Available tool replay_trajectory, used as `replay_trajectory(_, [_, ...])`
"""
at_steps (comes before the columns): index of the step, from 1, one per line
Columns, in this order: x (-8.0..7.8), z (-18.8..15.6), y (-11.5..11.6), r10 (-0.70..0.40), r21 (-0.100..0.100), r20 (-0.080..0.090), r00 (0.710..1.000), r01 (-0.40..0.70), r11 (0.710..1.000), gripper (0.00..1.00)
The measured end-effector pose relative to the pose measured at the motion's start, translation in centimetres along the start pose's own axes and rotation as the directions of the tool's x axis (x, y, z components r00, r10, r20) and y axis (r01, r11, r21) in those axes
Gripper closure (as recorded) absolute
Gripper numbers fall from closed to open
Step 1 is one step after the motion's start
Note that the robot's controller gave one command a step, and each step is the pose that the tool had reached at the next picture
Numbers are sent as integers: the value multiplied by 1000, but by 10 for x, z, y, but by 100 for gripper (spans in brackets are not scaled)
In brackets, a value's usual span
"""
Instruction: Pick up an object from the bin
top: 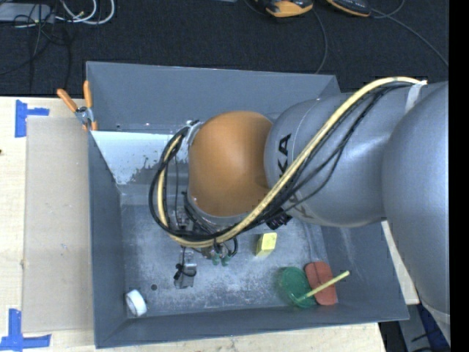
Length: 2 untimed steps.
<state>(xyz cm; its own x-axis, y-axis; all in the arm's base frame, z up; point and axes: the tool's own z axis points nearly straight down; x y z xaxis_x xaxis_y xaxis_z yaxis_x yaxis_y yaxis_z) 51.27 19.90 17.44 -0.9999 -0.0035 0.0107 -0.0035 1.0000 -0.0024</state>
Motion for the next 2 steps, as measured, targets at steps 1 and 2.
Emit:
replay_trajectory(1, [-2, -4, -1, 5, -2, 8, 1000, -5, 1000, 0])
replay_trajectory(2, [13, 45, -36, -96, -1, 6, 995, 96, 995, 0])
